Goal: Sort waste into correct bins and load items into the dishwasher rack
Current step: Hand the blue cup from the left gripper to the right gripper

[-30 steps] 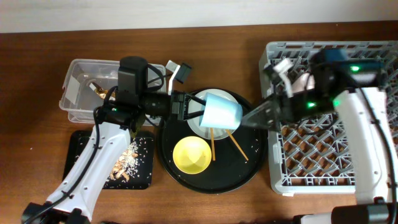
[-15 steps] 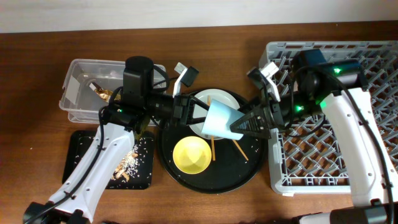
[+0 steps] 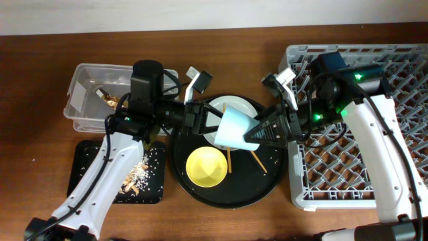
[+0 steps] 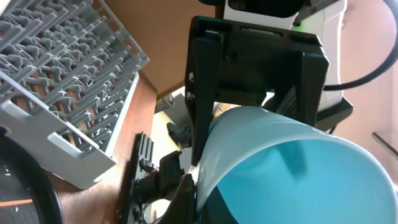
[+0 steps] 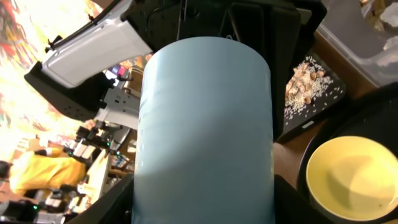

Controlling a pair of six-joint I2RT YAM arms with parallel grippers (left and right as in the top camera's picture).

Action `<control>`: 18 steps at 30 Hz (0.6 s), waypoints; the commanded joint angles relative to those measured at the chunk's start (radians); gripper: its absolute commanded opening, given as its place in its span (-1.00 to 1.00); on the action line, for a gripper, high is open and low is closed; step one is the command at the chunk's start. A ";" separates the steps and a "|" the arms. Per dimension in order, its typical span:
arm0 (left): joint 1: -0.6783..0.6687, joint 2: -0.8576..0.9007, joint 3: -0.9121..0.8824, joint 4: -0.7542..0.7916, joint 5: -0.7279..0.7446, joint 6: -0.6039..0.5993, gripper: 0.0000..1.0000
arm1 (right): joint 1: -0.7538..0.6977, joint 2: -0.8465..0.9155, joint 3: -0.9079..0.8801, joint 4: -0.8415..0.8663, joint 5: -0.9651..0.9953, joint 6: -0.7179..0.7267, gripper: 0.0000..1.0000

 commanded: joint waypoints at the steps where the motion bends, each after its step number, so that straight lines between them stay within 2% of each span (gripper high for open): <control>1: -0.011 -0.010 0.012 -0.003 -0.023 -0.003 -0.99 | 0.021 -0.002 -0.003 0.043 -0.053 -0.022 -0.11; 18: -0.111 -0.010 0.012 -0.003 -0.023 -0.003 -0.99 | -0.116 -0.002 -0.003 0.080 -0.087 -0.021 -0.13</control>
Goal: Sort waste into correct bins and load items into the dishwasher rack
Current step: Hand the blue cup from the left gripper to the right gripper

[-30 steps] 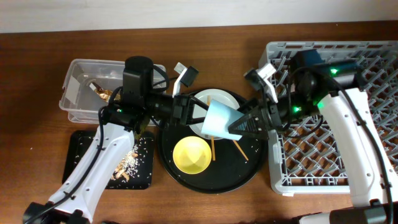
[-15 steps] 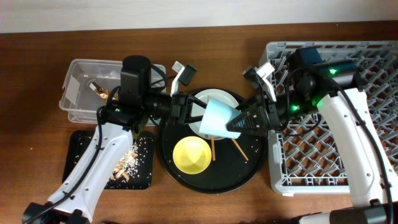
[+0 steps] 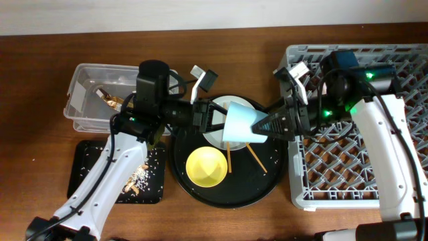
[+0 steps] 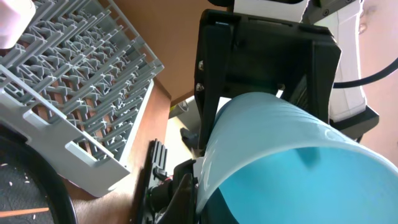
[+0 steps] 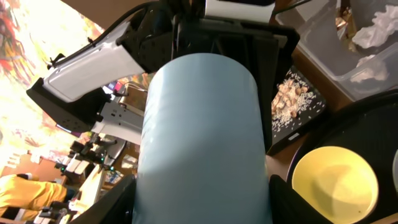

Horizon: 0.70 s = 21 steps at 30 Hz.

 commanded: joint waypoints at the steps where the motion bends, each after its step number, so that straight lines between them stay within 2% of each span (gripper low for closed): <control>1: -0.068 -0.011 0.004 -0.014 0.074 -0.002 -0.98 | -0.031 -0.001 0.006 0.056 -0.054 -0.020 -0.13; 7: -0.068 -0.011 0.004 -0.025 0.074 -0.002 -0.96 | -0.031 -0.001 0.006 0.072 -0.053 -0.020 -0.13; 10: -0.067 -0.011 0.004 -0.024 0.073 0.006 -0.29 | -0.031 -0.001 0.006 0.082 -0.036 -0.020 -0.13; 12: -0.058 -0.011 0.004 -0.023 0.073 0.006 -0.10 | -0.031 -0.001 0.006 0.087 -0.010 -0.020 -0.14; 17: -0.004 -0.011 0.004 -0.023 0.073 0.006 0.04 | -0.039 -0.001 0.006 0.087 0.014 -0.020 -0.15; 21: 0.066 -0.011 0.004 -0.024 0.073 0.006 0.11 | -0.105 -0.001 0.006 0.087 0.027 0.004 -0.15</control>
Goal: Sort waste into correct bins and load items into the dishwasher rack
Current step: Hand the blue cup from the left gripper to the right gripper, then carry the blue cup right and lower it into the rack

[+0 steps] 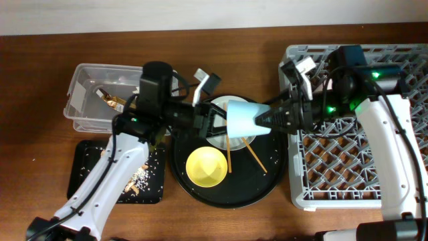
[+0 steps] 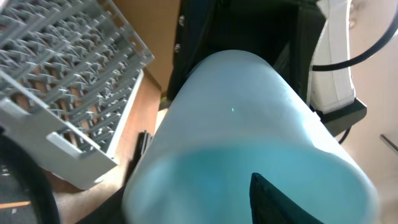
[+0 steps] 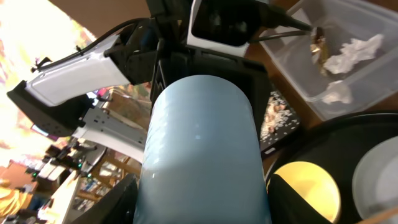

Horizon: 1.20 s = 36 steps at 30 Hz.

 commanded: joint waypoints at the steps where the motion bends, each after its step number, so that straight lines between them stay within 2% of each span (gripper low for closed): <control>1: 0.071 -0.011 0.002 0.000 0.034 0.013 0.14 | -0.071 0.002 0.006 0.003 0.026 0.019 -0.14; 6: 0.146 -0.011 0.002 0.000 0.023 0.014 0.52 | -0.163 0.002 0.006 0.005 0.144 0.070 -0.17; 11: 0.190 -0.011 0.002 -0.001 -0.004 0.014 0.72 | -0.283 0.002 0.006 0.011 0.315 0.177 -0.23; 12: 0.192 -0.011 0.002 -0.001 -0.004 0.013 0.96 | -0.307 0.002 0.006 0.012 0.339 0.198 -0.24; 13: 0.192 -0.011 0.002 -0.001 -0.004 0.013 0.99 | -0.332 0.002 0.006 0.015 0.367 0.220 -0.24; 18: 0.192 -0.011 0.002 -0.001 -0.004 0.013 0.99 | -0.456 0.002 0.006 0.089 0.626 0.421 -0.29; 25: 0.192 -0.011 0.002 -0.001 -0.004 0.013 0.99 | -0.447 0.003 0.006 0.153 1.028 0.669 -0.33; 31: 0.192 -0.011 0.002 -0.001 -0.004 0.013 0.99 | -0.418 0.003 -0.001 0.138 1.091 0.694 -0.33; 36: 0.192 -0.011 0.002 -0.001 -0.004 0.013 0.99 | -0.405 0.005 -0.049 0.192 1.102 0.694 -0.32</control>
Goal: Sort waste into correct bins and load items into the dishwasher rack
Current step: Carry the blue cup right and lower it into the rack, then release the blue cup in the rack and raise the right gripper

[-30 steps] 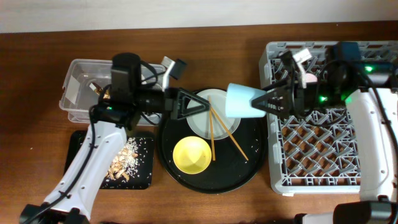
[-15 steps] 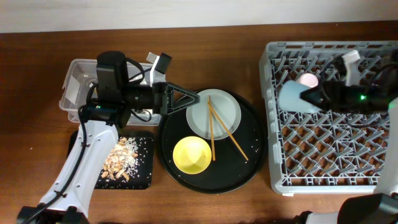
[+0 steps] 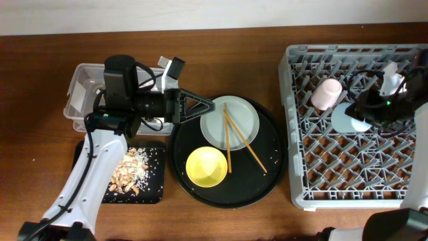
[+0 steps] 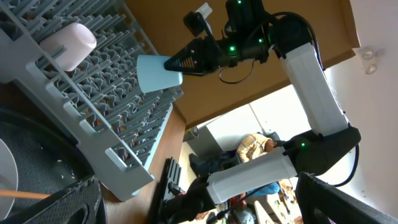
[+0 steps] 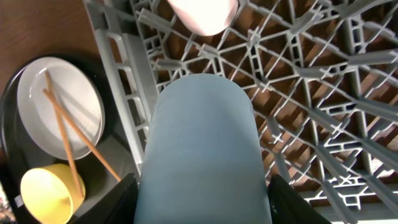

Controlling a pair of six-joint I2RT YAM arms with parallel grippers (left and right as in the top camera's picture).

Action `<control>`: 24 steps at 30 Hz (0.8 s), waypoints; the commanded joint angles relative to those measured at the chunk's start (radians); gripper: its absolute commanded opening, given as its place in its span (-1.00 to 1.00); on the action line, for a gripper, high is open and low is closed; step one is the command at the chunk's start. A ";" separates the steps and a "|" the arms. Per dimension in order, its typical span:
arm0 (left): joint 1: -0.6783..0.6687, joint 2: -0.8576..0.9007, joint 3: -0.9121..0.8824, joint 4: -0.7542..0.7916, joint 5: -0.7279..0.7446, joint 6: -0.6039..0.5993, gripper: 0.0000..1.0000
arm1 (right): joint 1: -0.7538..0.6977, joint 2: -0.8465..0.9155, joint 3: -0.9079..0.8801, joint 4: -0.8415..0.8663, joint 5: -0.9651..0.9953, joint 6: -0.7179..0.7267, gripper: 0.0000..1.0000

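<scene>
A light blue cup (image 3: pixel 342 121) hangs on its side just over the grey dishwasher rack (image 3: pixel 401 181), my right gripper (image 3: pixel 352 115) shut on its body. In the right wrist view the cup (image 5: pixel 202 143) fills the space between the fingers (image 5: pixel 122 200), with the rack's grid below. A pink cup (image 3: pixel 326 94) lies in the rack beside it. My left gripper (image 3: pixel 200 108) stands open and empty over the left rim of the black round tray (image 3: pixel 277 177). From the left wrist view the blue cup (image 4: pixel 158 73) and pink cup (image 4: pixel 68 45) show far off.
On the tray lie a white plate (image 3: pixel 244 127) with two chopsticks (image 3: pixel 229 144) across it and a yellow bowl (image 3: pixel 206 167). A clear bin (image 3: pixel 79 90) with scraps stands at the far left, a black mat (image 3: pixel 90 184) strewn with food bits in front of it.
The blue cup has gone from above the plate to over the rack, held by my right gripper alone. My left gripper has drawn back to the left and stands open.
First the blue cup hung above the tray with both grippers at it, the left at its rim and the right round its body. Over the following moments it sat a little further right each time. Now only the right gripper holds it, beside the pink cup.
</scene>
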 commanded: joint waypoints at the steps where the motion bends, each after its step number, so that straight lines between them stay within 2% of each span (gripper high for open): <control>1: 0.005 -0.011 0.002 0.002 0.000 0.013 0.99 | 0.011 0.005 -0.058 0.044 0.035 0.015 -0.33; 9: 0.005 -0.011 0.002 0.002 0.000 0.013 0.98 | 0.055 0.008 -0.249 0.264 0.010 0.015 -0.31; 17: 0.005 -0.011 0.002 0.002 0.000 0.013 0.99 | 0.060 0.042 -0.287 0.294 0.021 0.015 -0.30; 20: 0.005 -0.011 0.002 0.002 0.000 0.013 0.99 | 0.060 0.042 -0.287 0.292 0.031 0.016 -0.03; 24: 0.005 -0.011 0.002 0.002 0.000 0.013 0.99 | 0.060 0.042 -0.287 0.290 0.031 0.031 0.17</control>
